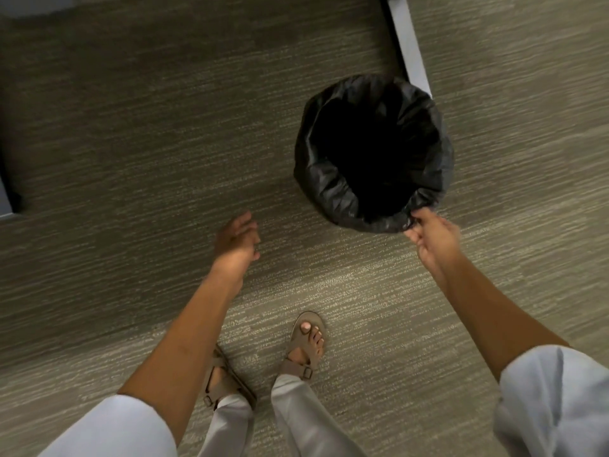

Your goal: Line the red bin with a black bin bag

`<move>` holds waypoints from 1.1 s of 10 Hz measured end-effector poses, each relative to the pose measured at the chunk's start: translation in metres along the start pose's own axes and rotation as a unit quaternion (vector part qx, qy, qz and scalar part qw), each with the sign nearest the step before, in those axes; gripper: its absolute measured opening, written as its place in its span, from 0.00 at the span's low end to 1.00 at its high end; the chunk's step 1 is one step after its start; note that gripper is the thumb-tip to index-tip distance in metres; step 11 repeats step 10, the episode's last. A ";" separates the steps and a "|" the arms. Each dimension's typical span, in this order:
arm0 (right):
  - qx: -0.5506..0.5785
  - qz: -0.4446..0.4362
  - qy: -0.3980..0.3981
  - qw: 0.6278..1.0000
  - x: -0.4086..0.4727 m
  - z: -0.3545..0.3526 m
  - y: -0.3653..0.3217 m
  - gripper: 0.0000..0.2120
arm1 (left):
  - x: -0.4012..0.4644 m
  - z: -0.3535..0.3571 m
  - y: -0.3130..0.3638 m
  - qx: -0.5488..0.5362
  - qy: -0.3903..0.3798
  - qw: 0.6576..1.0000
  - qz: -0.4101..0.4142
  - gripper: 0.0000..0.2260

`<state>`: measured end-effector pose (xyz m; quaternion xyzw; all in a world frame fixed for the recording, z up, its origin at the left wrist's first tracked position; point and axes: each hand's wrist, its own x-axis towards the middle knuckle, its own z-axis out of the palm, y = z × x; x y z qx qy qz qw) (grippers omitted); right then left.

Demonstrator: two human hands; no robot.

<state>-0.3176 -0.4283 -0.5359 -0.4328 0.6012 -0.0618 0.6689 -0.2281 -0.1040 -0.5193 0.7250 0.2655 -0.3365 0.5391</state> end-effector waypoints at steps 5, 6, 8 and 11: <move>0.182 0.050 0.010 0.982 0.048 0.070 -0.002 0.22 | -0.003 -0.031 -0.037 0.006 0.004 1.000 -0.028 0.23; 0.201 0.072 0.005 0.977 0.049 0.070 0.005 0.19 | -0.001 -0.034 -0.034 0.009 0.008 0.999 -0.034 0.23; 0.036 0.100 0.009 0.994 0.037 0.062 0.000 0.23 | -0.005 -0.031 -0.020 0.018 -0.008 1.000 -0.019 0.23; -0.123 0.117 0.058 0.984 0.011 0.053 -0.001 0.38 | -0.021 -0.014 -0.003 0.032 -0.038 0.999 -0.018 0.21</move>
